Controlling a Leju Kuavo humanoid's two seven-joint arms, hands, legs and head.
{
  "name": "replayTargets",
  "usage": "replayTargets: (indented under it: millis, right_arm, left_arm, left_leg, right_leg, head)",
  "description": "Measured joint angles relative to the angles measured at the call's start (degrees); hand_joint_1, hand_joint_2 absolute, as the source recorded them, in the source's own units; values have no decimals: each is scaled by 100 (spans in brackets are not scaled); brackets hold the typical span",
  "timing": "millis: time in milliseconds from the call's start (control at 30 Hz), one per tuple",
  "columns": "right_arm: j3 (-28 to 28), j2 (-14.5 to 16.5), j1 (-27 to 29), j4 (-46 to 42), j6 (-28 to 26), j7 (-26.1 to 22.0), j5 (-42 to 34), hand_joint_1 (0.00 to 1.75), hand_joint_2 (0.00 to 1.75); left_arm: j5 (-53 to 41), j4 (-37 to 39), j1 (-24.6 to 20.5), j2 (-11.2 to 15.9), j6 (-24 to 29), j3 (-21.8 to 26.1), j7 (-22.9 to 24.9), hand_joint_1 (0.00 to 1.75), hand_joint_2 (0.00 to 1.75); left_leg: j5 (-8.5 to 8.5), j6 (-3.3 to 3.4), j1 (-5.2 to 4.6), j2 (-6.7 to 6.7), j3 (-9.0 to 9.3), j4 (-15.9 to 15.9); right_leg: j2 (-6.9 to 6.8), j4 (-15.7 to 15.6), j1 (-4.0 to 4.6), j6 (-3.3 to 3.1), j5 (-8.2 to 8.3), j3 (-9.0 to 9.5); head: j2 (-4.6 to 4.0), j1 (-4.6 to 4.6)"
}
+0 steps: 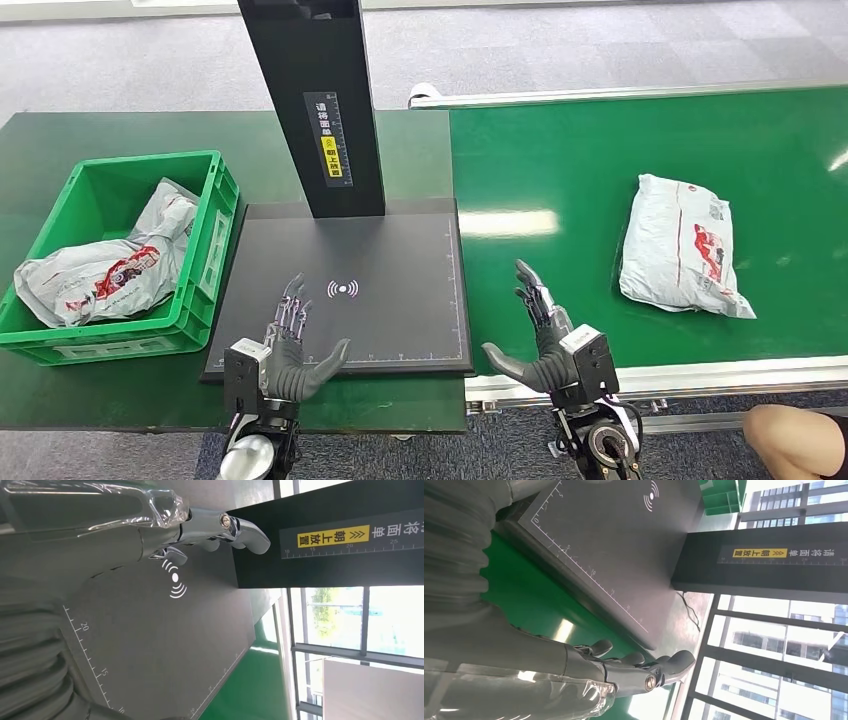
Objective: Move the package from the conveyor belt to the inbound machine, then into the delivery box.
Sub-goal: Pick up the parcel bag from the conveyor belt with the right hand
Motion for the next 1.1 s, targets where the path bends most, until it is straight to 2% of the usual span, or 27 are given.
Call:
replayTargets:
  millis: [900, 1100]
  right_arm:
    - [-81, -104, 97, -2, -26, -33, 20, 0, 175]
    - [-82, -120, 77, 0, -312, -19, 373, 0, 175]
  left_arm:
    - [-9, 2, -35, -4, -63, -26, 4, 0, 175]
    - [-64, 3, -38, -4, -33, -27, 2, 0, 175]
  left_leg:
    - [0, 0, 0, 2, 0, 0]
    - [0, 0, 0, 2, 0, 0]
  right_leg:
    - [0, 0, 0, 0, 0, -2]
    - [0, 0, 0, 0, 0, -2]
  head:
    - [-1, 0]
    - [-1, 0]
